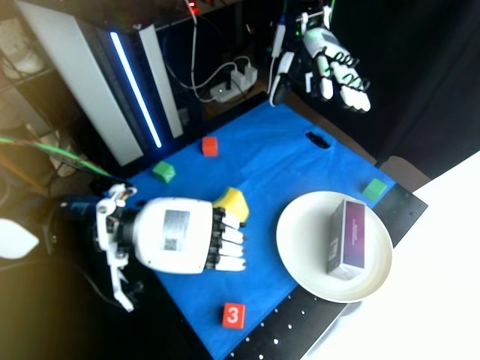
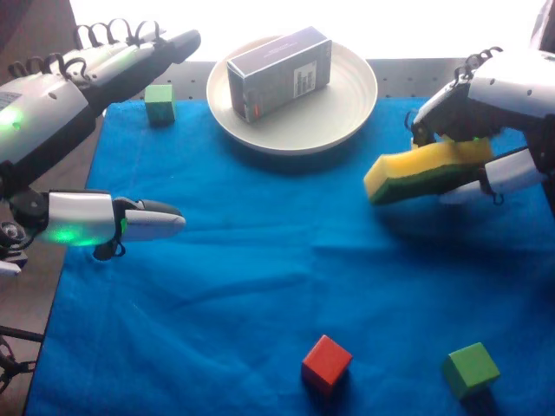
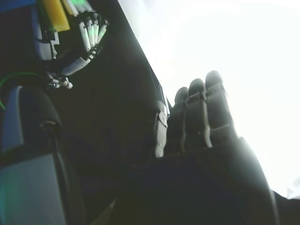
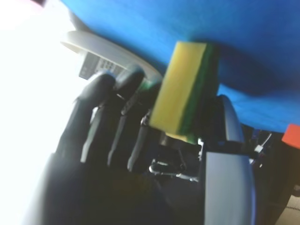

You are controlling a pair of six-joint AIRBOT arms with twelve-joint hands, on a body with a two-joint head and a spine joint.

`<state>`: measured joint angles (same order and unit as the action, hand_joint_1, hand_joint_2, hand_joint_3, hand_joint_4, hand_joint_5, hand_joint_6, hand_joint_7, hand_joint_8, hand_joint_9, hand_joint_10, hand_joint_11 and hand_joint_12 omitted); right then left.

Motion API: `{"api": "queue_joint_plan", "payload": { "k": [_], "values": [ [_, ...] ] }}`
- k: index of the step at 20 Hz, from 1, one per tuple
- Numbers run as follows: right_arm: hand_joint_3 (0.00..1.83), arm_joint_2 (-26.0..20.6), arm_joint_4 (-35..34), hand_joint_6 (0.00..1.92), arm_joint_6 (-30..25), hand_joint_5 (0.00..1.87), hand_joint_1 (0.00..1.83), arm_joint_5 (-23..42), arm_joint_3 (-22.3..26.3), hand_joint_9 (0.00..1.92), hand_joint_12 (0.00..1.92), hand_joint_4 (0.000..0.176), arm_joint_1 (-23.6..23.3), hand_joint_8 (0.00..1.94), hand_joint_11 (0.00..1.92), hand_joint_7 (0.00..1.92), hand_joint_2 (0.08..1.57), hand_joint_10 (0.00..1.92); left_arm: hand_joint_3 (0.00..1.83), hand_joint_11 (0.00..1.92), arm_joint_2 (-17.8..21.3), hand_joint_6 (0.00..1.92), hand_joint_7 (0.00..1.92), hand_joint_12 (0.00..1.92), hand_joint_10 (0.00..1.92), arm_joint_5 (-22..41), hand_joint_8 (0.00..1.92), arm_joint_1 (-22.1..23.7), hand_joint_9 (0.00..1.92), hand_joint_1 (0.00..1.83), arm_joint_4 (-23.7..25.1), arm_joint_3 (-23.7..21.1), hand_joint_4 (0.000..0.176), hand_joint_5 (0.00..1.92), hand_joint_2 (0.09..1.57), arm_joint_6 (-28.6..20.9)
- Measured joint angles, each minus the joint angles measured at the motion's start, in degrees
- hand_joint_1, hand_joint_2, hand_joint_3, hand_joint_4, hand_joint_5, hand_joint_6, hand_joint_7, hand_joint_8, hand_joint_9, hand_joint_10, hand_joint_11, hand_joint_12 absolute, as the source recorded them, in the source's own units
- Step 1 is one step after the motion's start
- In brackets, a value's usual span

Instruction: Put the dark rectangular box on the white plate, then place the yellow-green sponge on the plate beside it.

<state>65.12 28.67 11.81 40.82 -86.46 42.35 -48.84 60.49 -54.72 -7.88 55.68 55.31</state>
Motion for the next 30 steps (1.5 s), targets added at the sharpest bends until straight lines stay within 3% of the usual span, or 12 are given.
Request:
{"api": "queue_joint_plan", "payload": {
  "k": [5,9,12,14,16,17,18,20,22,23,24,30],
  "values": [
    [0.00,0.00,-0.07,1.00,-0.02,0.99,1.15,-0.35,-0.09,0.94,1.88,0.000,-4.24,1.31,0.88,0.95,1.11,1.59,0.01,0.00,0.00,0.00,0.00,0.00,0.00,0.66,0.00,-1.18,0.00,0.85,-0.72,0.00,0.170,0.00,0.89,-0.72],
    [0.00,2.93,-0.35,0.98,-0.02,1.00,1.13,0.00,-3.93,0.95,1.92,0.000,-7.30,1.65,1.01,0.91,1.10,1.89,0.00,0.00,0.00,0.00,0.00,0.00,0.00,1.16,0.00,-1.18,0.00,0.83,-0.79,0.00,0.176,0.00,0.88,-0.85],
    [0.00,6.71,0.42,1.00,0.00,0.99,1.09,-0.59,-6.78,0.92,1.87,0.000,-9.51,1.33,0.89,0.93,1.11,1.61,0.00,0.00,-0.24,0.00,0.00,0.00,0.00,1.03,0.00,-1.18,0.00,0.83,-0.37,0.00,0.167,0.00,0.88,-0.90],
    [0.00,8.87,1.29,0.92,-0.07,1.04,1.10,-1.60,-8.48,0.90,1.92,0.000,-11.61,1.45,0.89,0.90,1.08,1.74,0.00,0.00,-0.24,0.00,0.00,0.00,0.00,0.96,0.00,-1.20,0.00,0.84,-0.24,0.00,0.167,0.00,0.87,-0.96],
    [0.00,12.33,2.78,0.92,-0.04,1.04,1.09,-3.15,-11.96,0.77,1.89,0.030,-14.82,1.33,0.65,0.84,1.08,1.60,0.00,0.00,-0.24,0.00,0.00,0.00,0.00,0.87,0.00,-1.16,0.00,0.84,-0.28,0.02,0.161,0.00,0.88,-1.29],
    [0.00,13.38,3.21,0.96,-0.04,1.02,1.06,-3.96,-13.07,0.63,1.92,0.109,-15.45,1.40,0.35,0.78,1.09,1.63,0.00,0.00,-0.24,0.00,0.00,0.00,0.00,0.74,0.00,-1.16,0.00,0.84,-0.17,0.02,0.159,0.00,0.87,-1.42],
    [0.00,14.56,4.31,0.99,-0.02,1.00,1.03,-5.42,-14.16,0.52,1.92,0.150,-16.15,1.49,0.16,0.68,1.09,1.69,0.00,0.00,-0.24,0.00,0.00,0.00,0.00,0.52,0.00,-1.16,0.00,0.83,0.48,0.17,0.163,0.00,0.87,-1.75],
    [0.00,16.39,6.62,1.00,0.00,0.99,1.05,-7.65,-15.45,0.72,1.86,0.091,-16.98,1.40,0.62,0.78,1.10,1.60,0.00,0.00,-0.28,0.00,0.00,0.00,0.00,0.13,0.00,-1.16,0.00,0.85,0.70,0.31,0.156,0.00,0.87,-1.97],
    [0.00,17.97,8.46,1.00,-0.07,0.99,1.06,-8.79,-16.41,0.69,1.88,0.070,-17.59,1.35,0.58,0.84,1.10,1.60,0.00,0.00,-0.52,0.00,0.00,0.00,0.00,0.02,0.00,-1.16,0.00,0.84,0.83,0.76,0.158,0.00,0.87,-2.32],
    [0.00,18.25,8.92,1.02,-0.09,0.97,1.04,-9.01,-16.59,0.75,1.91,0.105,-17.73,1.45,0.73,0.82,1.11,1.71,0.00,0.00,-0.70,0.00,0.00,0.00,0.00,0.00,0.00,-1.16,0.00,0.85,0.72,0.85,0.151,0.00,0.88,-2.40],
    [0.00,18.56,9.73,0.91,-0.09,0.82,0.96,-9.27,-16.72,0.75,1.92,0.000,-17.81,1.44,0.75,0.79,1.03,1.72,0.00,0.00,-0.70,0.00,0.00,0.00,0.00,-0.26,0.00,-1.16,0.00,0.85,0.76,0.85,0.165,0.00,0.87,-2.56],
    [0.00,18.18,9.94,0.84,-0.11,0.22,0.68,-9.84,-17.14,0.44,1.54,0.002,-17.81,0.95,0.37,0.38,0.93,1.15,0.00,0.00,-0.70,0.00,0.00,0.00,0.00,-0.22,0.00,-1.16,0.00,0.83,0.98,0.85,0.148,0.00,0.88,-2.84]
  ]
}}
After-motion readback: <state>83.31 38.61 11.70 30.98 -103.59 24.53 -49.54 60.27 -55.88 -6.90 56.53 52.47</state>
